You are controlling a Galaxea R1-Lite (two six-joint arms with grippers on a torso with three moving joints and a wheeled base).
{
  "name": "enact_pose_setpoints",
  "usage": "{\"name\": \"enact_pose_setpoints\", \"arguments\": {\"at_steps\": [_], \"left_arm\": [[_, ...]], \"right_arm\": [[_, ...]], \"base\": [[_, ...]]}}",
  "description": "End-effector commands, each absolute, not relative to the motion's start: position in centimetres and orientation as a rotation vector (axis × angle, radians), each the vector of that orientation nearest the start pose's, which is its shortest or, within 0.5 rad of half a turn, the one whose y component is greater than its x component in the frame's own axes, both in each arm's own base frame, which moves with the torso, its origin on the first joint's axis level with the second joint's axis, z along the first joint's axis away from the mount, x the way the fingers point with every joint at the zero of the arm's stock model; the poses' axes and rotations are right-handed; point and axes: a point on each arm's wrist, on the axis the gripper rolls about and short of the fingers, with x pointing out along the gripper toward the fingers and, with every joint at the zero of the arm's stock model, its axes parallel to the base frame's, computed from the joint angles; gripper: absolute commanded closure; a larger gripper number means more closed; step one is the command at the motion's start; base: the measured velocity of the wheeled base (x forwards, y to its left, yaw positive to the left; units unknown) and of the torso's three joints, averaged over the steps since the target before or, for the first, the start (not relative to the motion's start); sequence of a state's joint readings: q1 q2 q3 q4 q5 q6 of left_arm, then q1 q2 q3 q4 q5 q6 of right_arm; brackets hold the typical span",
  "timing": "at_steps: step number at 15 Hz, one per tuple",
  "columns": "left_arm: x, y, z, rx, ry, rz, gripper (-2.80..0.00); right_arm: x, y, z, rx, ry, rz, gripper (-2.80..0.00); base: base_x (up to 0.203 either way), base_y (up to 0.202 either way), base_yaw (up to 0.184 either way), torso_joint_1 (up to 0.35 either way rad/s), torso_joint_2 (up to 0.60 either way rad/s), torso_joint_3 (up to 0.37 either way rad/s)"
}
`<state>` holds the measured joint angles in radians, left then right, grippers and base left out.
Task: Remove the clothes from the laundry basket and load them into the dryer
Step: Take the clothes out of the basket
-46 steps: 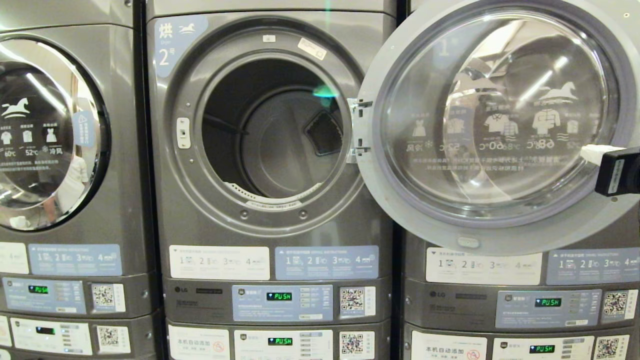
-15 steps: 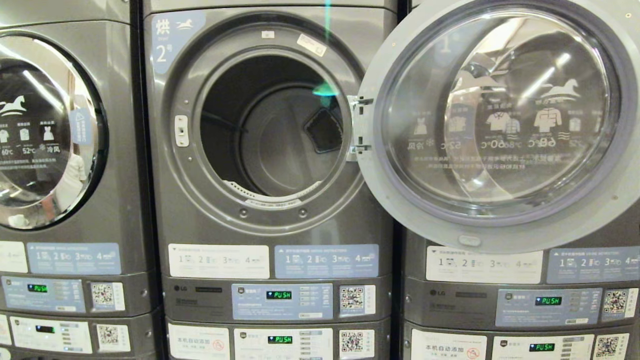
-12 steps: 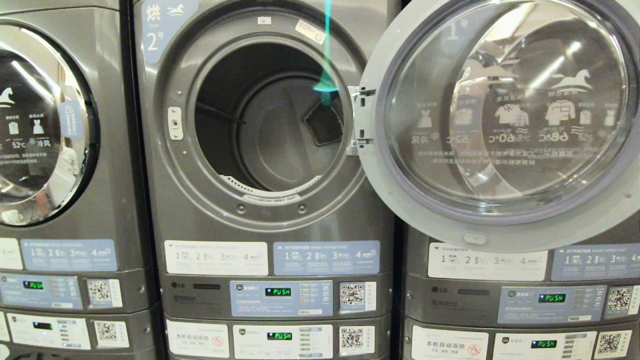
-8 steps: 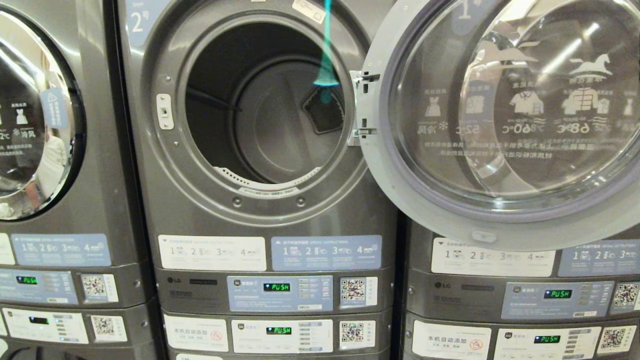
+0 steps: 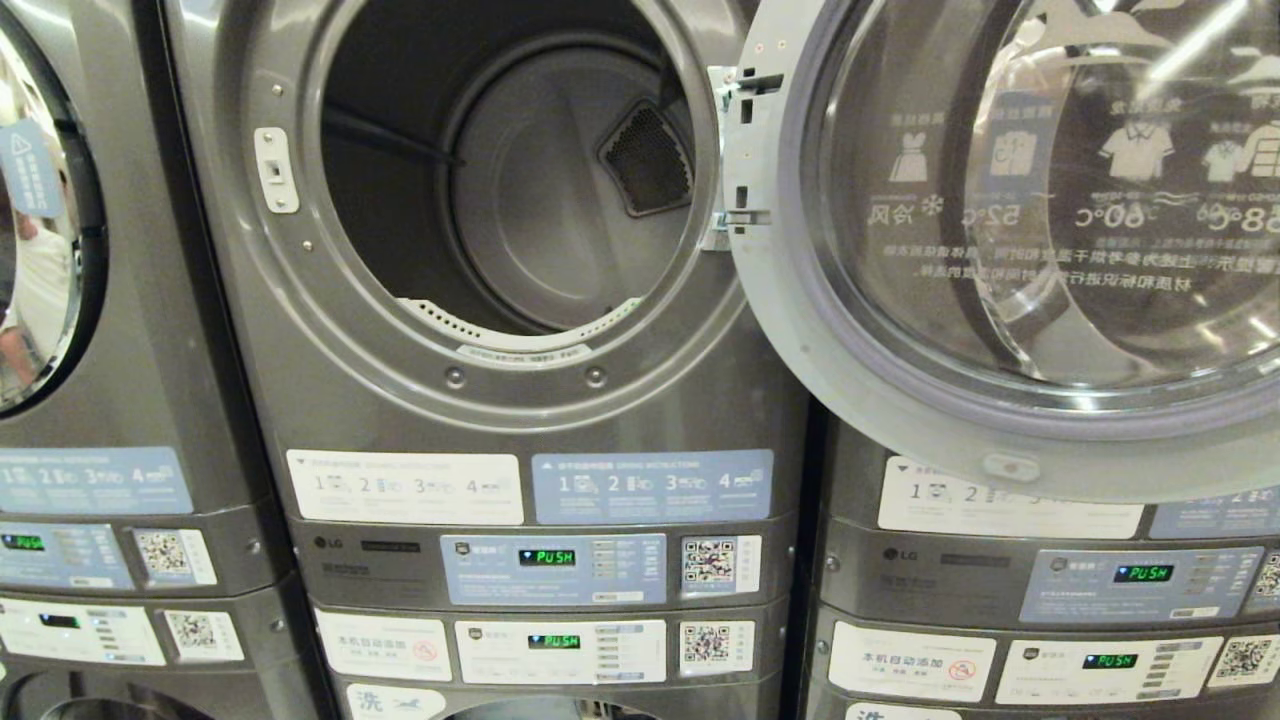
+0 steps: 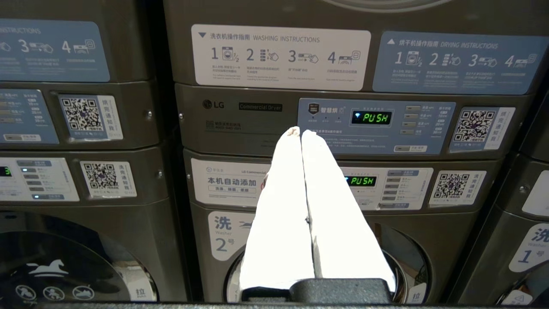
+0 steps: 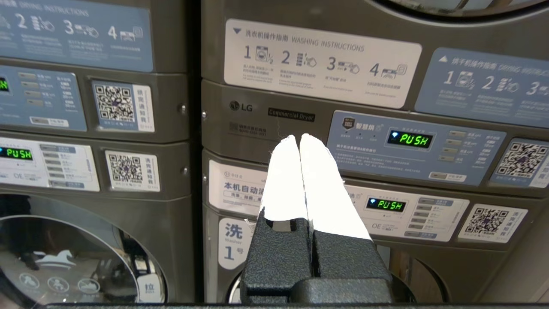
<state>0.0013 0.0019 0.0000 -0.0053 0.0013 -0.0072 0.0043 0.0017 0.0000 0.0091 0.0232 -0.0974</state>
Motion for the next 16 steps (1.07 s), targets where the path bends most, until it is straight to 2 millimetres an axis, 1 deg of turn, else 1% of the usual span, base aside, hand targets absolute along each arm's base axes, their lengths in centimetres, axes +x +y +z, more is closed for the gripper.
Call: {"name": "enact_pose_setpoints", "arguments": {"at_steps": [1,9,16], "left_arm": [[-2.26,0.00,7.57,-0.008,-0.003,0.003,0.00],[-2.26,0.00,7.57,-0.011,-0.003,0.003,0.00],[-2.26,0.00,7.57,-0.011,-0.003,0.003,0.00]], "right_arm": [[-2.27,0.04,7.46,-0.098,0.009,0.028,0.00],[-2.27,0.04,7.46,-0.098,0.009,0.028,0.00],[-2.27,0.04,7.46,-0.098,0.009,0.030,0.00]], "base": [[0.000,0.000,0.000,0.000,0.00,-0.199],[0.000,0.000,0.000,0.003,0.00,-0.193],[0.000,0.000,0.000,0.000,0.00,-0.017]]}}
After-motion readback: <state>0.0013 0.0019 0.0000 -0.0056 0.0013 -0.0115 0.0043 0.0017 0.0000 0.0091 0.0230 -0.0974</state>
